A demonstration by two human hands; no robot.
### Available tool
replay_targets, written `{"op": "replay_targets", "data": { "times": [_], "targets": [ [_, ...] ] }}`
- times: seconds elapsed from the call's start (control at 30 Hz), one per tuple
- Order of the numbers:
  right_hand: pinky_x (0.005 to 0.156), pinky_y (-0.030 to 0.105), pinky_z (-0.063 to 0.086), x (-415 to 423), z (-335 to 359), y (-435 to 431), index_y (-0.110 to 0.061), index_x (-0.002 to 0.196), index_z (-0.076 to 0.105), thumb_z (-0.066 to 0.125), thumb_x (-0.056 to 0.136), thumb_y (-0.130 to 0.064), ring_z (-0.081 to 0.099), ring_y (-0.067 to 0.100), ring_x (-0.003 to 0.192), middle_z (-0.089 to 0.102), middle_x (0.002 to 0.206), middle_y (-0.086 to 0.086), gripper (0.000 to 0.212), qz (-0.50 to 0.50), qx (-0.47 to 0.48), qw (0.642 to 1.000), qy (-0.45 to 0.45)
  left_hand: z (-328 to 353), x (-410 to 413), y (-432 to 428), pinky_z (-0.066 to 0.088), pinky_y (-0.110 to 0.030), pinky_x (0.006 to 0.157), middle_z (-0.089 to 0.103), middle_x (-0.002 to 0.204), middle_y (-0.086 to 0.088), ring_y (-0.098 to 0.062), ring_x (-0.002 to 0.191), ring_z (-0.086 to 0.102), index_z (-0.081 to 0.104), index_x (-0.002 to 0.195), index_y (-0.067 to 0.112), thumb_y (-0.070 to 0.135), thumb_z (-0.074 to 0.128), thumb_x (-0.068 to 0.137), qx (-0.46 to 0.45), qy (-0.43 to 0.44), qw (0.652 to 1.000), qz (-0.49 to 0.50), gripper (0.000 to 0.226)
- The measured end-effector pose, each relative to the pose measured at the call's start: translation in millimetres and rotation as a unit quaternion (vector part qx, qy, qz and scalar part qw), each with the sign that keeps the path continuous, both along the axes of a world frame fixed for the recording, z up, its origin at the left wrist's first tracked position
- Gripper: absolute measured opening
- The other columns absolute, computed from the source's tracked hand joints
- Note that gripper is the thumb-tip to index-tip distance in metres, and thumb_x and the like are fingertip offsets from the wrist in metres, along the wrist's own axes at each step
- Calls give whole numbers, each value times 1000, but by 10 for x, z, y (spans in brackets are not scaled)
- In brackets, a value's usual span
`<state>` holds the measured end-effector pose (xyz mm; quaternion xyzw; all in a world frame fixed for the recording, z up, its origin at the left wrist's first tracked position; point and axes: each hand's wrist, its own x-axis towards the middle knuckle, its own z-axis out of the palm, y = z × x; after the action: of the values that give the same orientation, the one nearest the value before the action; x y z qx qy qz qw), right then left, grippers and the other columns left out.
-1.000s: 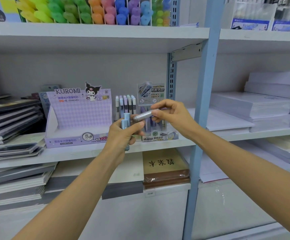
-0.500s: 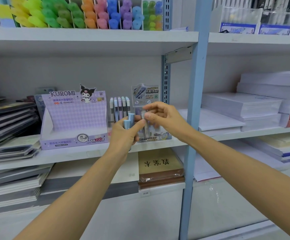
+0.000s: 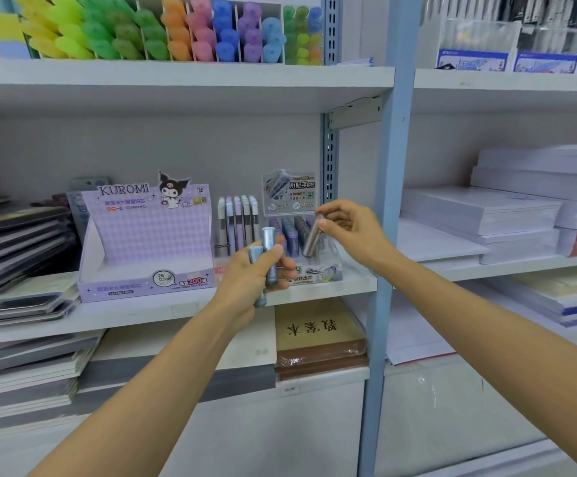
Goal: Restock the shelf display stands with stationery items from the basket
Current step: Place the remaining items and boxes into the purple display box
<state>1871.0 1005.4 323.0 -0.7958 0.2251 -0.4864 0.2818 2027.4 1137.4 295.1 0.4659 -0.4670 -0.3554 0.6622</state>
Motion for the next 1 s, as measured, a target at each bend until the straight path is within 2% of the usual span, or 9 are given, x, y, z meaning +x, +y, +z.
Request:
{"op": "replay_targets", "data": {
  "times": [0.07, 0.13, 0.23, 0.33, 0.5, 0.6, 0.73, 0.83, 1.0],
  "targets": [
    [83, 24, 52, 33, -32, 5, -20, 107, 64, 65, 91, -14, 65, 14, 93, 70, 99, 3, 17, -2, -20, 1000, 20, -25, 12, 8, 53, -22, 52, 69, 72, -2, -15, 66, 68, 60, 116, 22, 24, 52, 99, 1, -21, 1000, -2, 19],
    [73, 12, 47, 87, -53, 3, -20, 107, 64, 65, 91, -13, 64, 7, 88, 70, 100, 2, 17, -12, -39, 999, 31, -44, 33, 12, 41, -18, 41, 65, 68, 1, -10, 55, 59, 60, 115, 26, 26, 53, 99, 0, -35, 999, 1, 18],
    [72, 2, 40, 191, -81, -29, -15, 108, 66, 67, 89, -14, 61, 5, 88, 70, 101, 2, 19, -52, -79, 992, 79, -64, 67, 11, 27, -16, 36, 61, 66, 2, -7, 49, 47, 60, 111, 20, 25, 54, 98, 6, -25, 1000, -2, 15],
    [88, 22, 46, 273, -83, -54, -15, 111, 67, 66, 90, -18, 60, 13, 98, 68, 103, 2, 21, -74, -110, 983, 124, -77, 101, 8, 27, -17, 37, 64, 70, 0, -9, 50, 47, 54, 115, 14, 17, 54, 98, 27, -30, 999, 17, 17],
    [93, 43, 49, 365, 32, -127, -16, 110, 66, 64, 92, -20, 57, 20, 104, 68, 100, 4, 19, -60, -121, 966, 223, -80, 143, 36, 26, -17, 35, 64, 62, 2, -7, 42, 43, 46, 120, -10, 10, 55, 96, 41, -59, 997, 31, 32],
    [91, 42, 50, 434, -30, -127, -23, 105, 60, 64, 91, -21, 57, 17, 100, 66, 97, 0, 15, -67, -119, 972, 192, -91, 166, 74, 27, -17, 35, 67, 70, -1, -6, 43, 45, 50, 116, -6, 16, 57, 97, 26, -63, 997, 29, 30],
    [88, 38, 46, 449, -138, -194, -26, 95, 68, 70, 86, -27, 41, 10, 97, 57, 88, -8, 8, -123, -161, 962, 181, -122, 216, 112, 26, -17, 38, 60, 67, -3, -9, 40, 27, 65, 105, 13, 27, 63, 93, 15, -90, 995, 49, 19],
    [94, 36, 41, 410, -110, -176, -23, 102, 72, 66, 89, -31, 41, 17, 106, 52, 100, -4, 16, -144, -165, 958, 184, -128, 237, 125, 25, -18, 39, 58, 63, -1, -6, 40, 30, 71, 99, 19, 25, 67, 90, -7, -79, 995, 69, 11],
    [80, 29, 54, 313, -31, 196, -20, 117, 64, 57, 96, -23, 62, 18, 91, 60, 107, -1, 22, 56, -110, 991, 52, -128, 210, 108, 29, -14, 39, 60, 63, 2, -1, 41, 44, 71, 104, 16, 20, 72, 86, -6, -92, 993, 76, 18]
  ]
}}
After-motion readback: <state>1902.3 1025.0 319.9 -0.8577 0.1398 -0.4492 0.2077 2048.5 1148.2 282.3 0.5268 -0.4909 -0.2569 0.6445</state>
